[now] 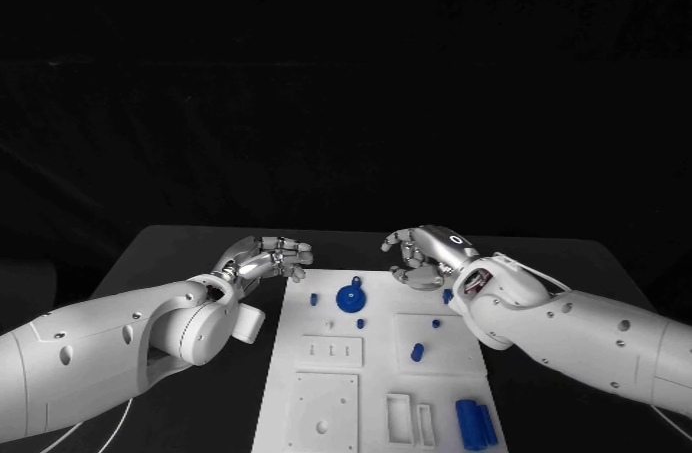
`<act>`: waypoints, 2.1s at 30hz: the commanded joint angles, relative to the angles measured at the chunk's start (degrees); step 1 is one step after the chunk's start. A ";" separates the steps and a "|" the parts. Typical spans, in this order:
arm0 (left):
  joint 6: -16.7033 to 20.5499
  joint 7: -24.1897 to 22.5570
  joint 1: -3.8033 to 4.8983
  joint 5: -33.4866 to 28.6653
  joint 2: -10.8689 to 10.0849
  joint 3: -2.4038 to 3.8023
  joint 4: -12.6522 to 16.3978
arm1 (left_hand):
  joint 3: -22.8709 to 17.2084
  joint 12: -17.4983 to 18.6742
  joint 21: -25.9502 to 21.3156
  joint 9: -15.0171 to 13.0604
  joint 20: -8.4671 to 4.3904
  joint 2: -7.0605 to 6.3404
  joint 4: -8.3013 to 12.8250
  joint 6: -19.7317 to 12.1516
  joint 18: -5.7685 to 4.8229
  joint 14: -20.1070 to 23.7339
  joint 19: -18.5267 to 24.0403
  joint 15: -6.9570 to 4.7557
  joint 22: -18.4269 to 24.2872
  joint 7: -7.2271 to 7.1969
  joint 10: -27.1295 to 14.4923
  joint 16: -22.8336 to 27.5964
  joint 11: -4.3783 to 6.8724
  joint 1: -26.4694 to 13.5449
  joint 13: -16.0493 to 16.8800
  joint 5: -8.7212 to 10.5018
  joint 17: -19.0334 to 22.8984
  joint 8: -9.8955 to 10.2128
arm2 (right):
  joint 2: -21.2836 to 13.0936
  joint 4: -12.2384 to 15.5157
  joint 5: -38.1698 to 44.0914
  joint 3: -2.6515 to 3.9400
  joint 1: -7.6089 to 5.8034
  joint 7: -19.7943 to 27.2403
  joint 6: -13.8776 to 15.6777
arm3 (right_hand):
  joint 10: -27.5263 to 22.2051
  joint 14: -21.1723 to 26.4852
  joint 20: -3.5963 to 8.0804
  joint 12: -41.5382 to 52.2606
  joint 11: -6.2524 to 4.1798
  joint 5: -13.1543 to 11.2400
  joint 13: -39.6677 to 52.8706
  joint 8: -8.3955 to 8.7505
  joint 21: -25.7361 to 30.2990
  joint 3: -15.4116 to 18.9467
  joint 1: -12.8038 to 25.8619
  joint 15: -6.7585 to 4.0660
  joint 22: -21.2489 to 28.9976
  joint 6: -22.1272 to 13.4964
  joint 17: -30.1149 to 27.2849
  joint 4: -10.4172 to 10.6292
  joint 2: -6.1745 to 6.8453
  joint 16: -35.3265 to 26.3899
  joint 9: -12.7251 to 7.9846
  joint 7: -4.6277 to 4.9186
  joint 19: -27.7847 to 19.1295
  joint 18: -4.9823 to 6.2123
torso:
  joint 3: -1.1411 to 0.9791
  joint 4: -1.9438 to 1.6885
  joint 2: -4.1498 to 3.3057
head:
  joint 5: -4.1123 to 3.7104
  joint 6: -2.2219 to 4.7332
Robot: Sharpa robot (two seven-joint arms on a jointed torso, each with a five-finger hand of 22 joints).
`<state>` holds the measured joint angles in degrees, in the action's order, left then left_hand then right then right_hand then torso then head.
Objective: Assemble the parts on the task board
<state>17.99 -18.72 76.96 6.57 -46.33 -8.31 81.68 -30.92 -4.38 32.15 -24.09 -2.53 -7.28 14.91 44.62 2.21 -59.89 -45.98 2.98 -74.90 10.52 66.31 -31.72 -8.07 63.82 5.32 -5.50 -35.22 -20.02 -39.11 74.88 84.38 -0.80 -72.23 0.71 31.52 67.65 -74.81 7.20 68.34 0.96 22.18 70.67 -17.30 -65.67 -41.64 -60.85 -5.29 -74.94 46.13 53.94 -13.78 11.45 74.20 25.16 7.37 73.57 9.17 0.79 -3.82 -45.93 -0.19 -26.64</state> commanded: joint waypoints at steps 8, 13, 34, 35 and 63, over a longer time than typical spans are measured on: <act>0.38 -1.87 0.12 0.21 0.06 0.04 -1.08 | -0.16 -0.50 0.32 -0.05 -0.27 0.13 0.17 0.43 0.89 0.16 0.20 -0.12 -0.55 0.14 1.17 -0.02 0.50 -0.08 0.35 0.04 -0.20 -0.20 | -7.49 -0.41 -17.42 0.47 -0.88 11.90 -8.62 | -1.16 0.38 -0.34 -0.09 0.87 -5.71 -0.44 -1.09 0.10 6.18 -0.18 0.77 -0.98 2.55 0.40 -2.68 -1.44 -0.33 0.25 1.00 -1.46 5.83 | -0.78 1.49 0.66 | -0.70 0.79; -0.16 -1.89 0.05 0.20 0.33 0.02 -1.14 | -0.09 -1.15 0.37 -0.06 -0.29 0.24 0.20 0.60 0.88 0.14 0.18 -0.14 -0.53 0.06 2.40 0.01 1.07 -0.17 0.72 0.04 -0.26 -0.29 | -8.80 -2.64 -17.82 0.45 -0.78 12.07 -10.16 | -1.50 0.48 -0.58 -0.24 0.72 -5.01 -0.70 -1.10 0.07 8.43 -0.55 0.64 -1.00 3.03 0.48 -2.76 -1.54 -0.46 0.20 0.84 -1.88 5.83 | -1.17 2.17 0.92 | -0.59 0.48; -0.92 -1.90 -0.49 0.18 -0.09 -0.01 -0.18 | 0.10 -0.87 0.35 0.01 -0.28 0.27 0.24 0.50 0.84 0.18 0.23 -0.12 -0.46 0.10 1.87 0.09 0.86 -0.50 0.70 0.13 -0.31 -0.22 | -5.83 -11.40 -17.58 0.09 5.97 12.35 -12.94 | -1.71 0.55 -0.87 -0.21 0.72 -4.47 -0.89 -0.64 0.05 11.21 -1.45 0.63 -0.95 3.07 0.66 -2.80 -1.79 -0.63 -0.11 0.85 -2.38 5.83 | -2.04 2.57 0.81 | -0.71 -0.39; -0.92 -1.90 -0.49 0.18 -0.10 -0.01 -0.17 | 0.11 -0.86 0.35 0.01 -0.28 0.27 0.23 0.49 0.84 0.18 0.23 -0.12 -0.46 0.10 1.86 0.09 0.86 -0.52 0.70 0.13 -0.31 -0.22 | -5.70 -11.44 -17.52 0.10 6.16 12.37 -12.98 | -1.72 0.56 -0.87 -0.22 0.73 -4.47 -0.90 -0.62 0.05 11.27 -1.47 0.64 -0.95 3.06 0.67 -2.81 -1.80 -0.63 -0.12 0.85 -2.39 5.83 | -2.08 2.57 0.74 | -0.70 -0.34; -1.24 -1.78 -0.49 0.20 -0.54 -0.01 0.04 | 0.13 -0.74 0.35 0.04 -0.29 0.26 0.19 0.41 0.85 0.17 0.23 -0.12 -0.45 0.13 1.65 0.11 0.76 -0.61 0.67 0.13 -0.33 -0.17 | -2.72 -13.79 -17.55 0.11 6.22 11.32 -12.89 | -1.89 0.58 -1.08 -0.21 0.88 -4.63 -1.04 -0.15 0.15 12.40 -0.72 0.78 -0.85 2.83 0.79 -2.45 -2.93 -0.74 -0.45 1.01 -2.56 5.83 | -1.97 2.65 0.66 | -0.65 -1.07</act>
<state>17.65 -19.85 76.45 6.59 -46.86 -8.37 81.52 -30.92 -5.50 32.15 -24.11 -2.53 -7.09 14.91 44.82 2.16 -59.89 -45.98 2.98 -74.92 10.72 68.27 -31.72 -7.16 63.63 6.08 -5.49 -35.49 -20.02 -41.85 61.20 66.89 -0.66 -66.07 12.17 19.75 66.14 -74.59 6.11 68.32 1.63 17.53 69.68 -17.73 -65.66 -29.49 -61.56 -4.67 -74.94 48.26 54.66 -16.12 8.88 73.77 24.76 7.55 71.57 7.98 -1.17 -1.24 -45.27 -0.92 -27.69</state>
